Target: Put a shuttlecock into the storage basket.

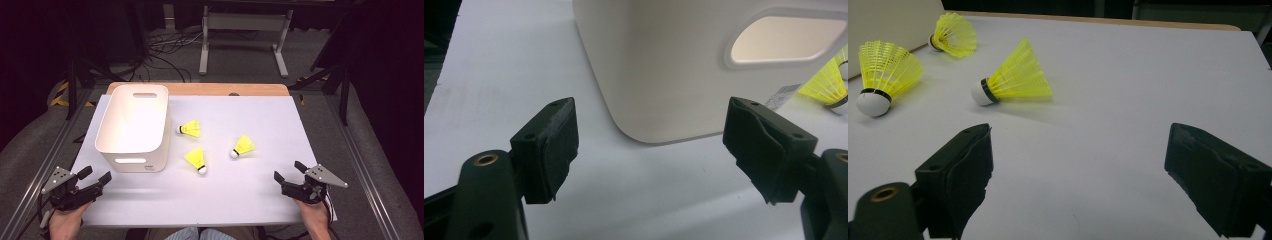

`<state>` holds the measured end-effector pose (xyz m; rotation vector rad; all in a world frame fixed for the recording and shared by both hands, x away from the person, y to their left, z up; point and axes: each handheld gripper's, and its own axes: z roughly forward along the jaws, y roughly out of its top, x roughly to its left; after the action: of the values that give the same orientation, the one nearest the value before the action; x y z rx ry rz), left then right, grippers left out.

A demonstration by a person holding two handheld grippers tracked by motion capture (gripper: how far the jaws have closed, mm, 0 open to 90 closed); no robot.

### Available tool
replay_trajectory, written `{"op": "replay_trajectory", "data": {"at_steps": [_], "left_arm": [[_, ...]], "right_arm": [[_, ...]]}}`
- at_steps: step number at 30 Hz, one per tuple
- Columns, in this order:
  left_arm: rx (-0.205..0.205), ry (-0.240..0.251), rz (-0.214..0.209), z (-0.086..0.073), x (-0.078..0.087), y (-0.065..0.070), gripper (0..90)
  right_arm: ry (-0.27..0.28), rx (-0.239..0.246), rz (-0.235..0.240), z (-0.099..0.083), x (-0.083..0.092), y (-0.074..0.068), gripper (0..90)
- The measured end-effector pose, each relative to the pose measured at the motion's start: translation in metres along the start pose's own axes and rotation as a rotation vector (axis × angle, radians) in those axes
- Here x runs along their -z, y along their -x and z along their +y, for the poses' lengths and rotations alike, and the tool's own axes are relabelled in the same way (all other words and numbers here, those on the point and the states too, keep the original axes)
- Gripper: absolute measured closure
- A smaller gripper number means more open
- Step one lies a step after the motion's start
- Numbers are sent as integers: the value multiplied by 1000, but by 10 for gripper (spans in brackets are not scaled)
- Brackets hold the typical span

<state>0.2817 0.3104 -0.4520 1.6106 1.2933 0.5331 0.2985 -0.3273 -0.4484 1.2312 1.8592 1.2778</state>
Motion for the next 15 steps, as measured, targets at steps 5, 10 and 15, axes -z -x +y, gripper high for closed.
{"op": "replay_trajectory", "data": {"at_steps": [5, 10, 15], "left_arm": [[5, 1, 3, 0, 1, 0, 230], [8, 1, 6, 0, 1, 0, 230], [22, 12, 13, 1, 3, -1, 230]], "right_arm": [[-1, 5, 0, 0, 0, -1, 122], [0, 8, -1, 0, 0, -1, 121], [-3, 13, -1, 0, -1, -1, 120]]}}
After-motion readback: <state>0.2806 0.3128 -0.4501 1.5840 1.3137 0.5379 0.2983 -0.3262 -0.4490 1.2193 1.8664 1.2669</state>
